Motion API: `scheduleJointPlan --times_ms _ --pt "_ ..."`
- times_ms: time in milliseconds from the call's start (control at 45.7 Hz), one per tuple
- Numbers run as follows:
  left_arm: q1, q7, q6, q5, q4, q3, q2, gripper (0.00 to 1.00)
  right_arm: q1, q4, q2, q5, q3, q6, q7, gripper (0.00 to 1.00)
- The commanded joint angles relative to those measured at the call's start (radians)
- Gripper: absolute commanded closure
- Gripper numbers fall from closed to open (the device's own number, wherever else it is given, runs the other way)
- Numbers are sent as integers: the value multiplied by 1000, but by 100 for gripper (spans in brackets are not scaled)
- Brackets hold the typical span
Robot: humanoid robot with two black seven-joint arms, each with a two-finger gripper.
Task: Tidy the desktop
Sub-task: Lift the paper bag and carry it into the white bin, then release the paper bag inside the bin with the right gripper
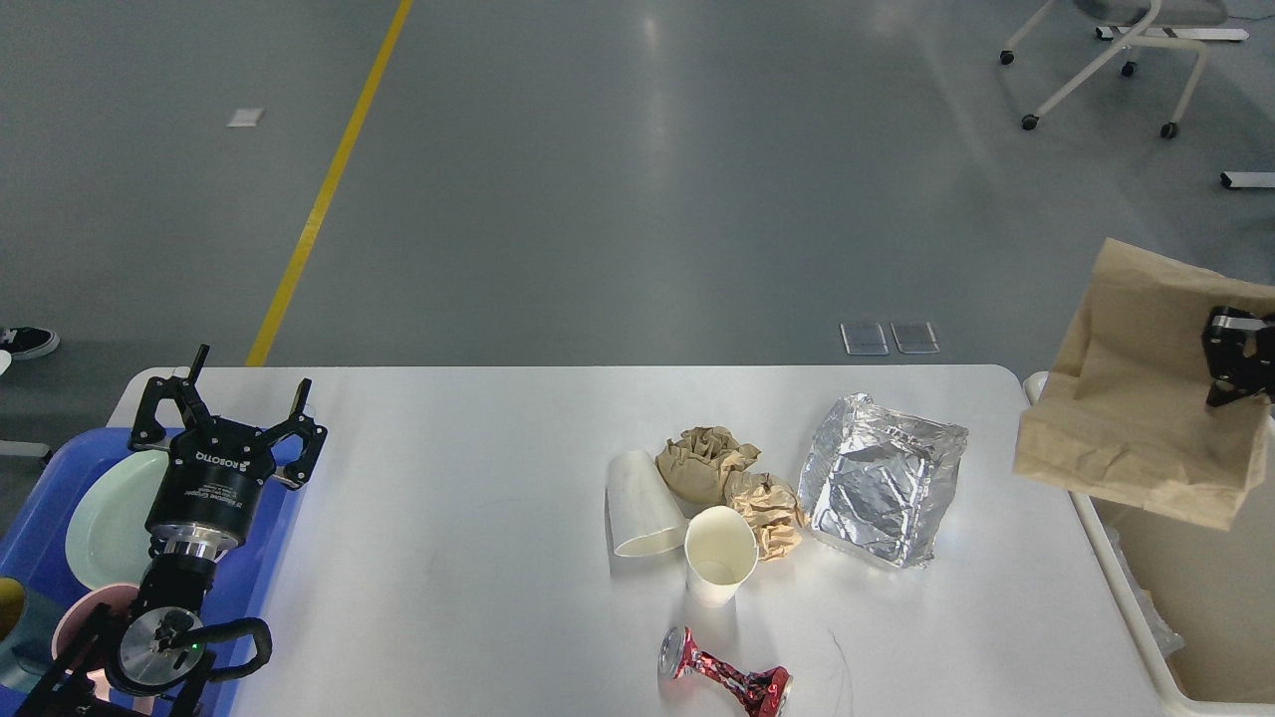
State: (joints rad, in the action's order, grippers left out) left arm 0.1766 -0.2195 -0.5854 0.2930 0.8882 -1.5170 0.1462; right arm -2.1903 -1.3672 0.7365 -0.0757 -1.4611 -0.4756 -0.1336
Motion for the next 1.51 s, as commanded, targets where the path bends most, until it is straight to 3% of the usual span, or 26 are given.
scheduleJointPlan --times_ms 0,241,503,678,897,1028,1488 --pt "0 -1 -1 0 0 0 0 4 156 140 47 5 27 103 2 100" --pt "0 -1 -1 0 0 0 1 4 523 396 75 10 174 343 5 100" --pt "0 -3 -1 0 0 0 0 4 958 713 57 10 478 422 5 100" --pt "0 -1 1 0 0 0 0 4 1283 936 -78 1 666 572 5 100" --pt "0 -1 -1 0 0 0 0 4 1515 1132 -242 7 805 657 8 100" --pt "0 -1 -1 0 0 0 0 4 1595 1212 -328 7 809 692 8 100" --pt "0 -1 -1 0 0 0 0 4 1640 1211 -385 10 838 739 6 100"
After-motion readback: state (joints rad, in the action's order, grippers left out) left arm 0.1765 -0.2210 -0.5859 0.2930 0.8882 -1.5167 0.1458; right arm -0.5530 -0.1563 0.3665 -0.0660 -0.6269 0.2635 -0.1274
